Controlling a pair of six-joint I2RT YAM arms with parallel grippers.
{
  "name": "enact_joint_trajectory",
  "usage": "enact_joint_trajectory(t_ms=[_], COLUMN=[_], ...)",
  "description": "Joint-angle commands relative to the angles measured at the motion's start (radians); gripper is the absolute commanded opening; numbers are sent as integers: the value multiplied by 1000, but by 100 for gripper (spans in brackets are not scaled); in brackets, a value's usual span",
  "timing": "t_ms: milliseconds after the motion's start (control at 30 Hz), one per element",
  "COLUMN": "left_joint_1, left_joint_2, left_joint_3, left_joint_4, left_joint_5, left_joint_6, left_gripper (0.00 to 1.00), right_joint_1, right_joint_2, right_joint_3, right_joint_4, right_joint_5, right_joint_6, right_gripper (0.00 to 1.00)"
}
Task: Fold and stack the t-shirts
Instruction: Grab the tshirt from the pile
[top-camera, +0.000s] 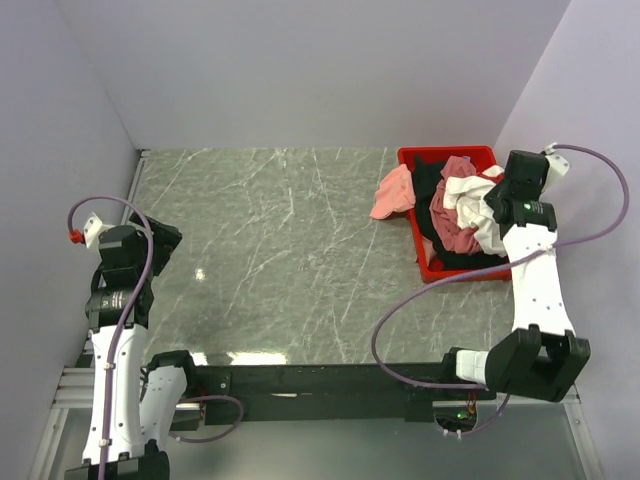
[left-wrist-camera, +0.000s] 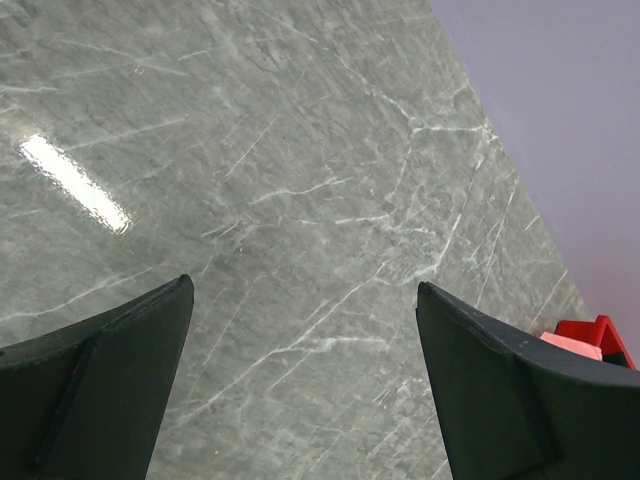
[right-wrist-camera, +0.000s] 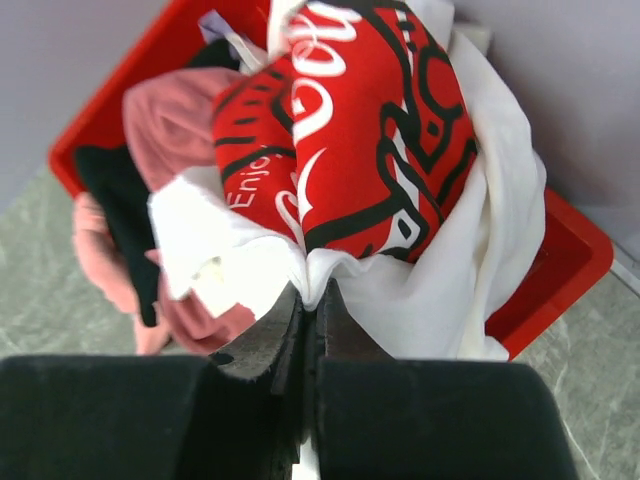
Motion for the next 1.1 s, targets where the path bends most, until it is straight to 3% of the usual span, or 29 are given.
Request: enact_joint_trajectory(t_ms=[0, 233, 467, 800, 900, 1000, 1067], left_joint_1=[6, 7, 6, 6, 7, 6, 6], left_joint_2=[5, -22, -39, -15, -10, -18, -18], left_joint_3=[3, -2, 2, 14, 5, 3, 8], left_joint_4=[28, 26, 25, 22, 26, 26, 17], left_joint_5=[21, 17, 12, 24, 27, 23, 12], left_joint_6=[6, 8, 9, 15, 12, 12, 9], left_gripper=[99, 99, 99, 99, 100, 100, 99], right_joint_1=[-2, -2, -2, -2, -1, 22, 80], right_joint_2=[-72, -98, -58, -58, -55, -50, -43], right_joint_3=[81, 250, 489, 626, 663, 671, 704], right_joint_4=[3, -42, -66, 35, 55, 88, 89], right_joint_5=[23, 34, -49, -376, -540, -725, -755], right_joint_6=[-1, -27, -87, -167, -156, -130, -136], right_gripper=[1, 4, 4, 3, 3, 3, 3])
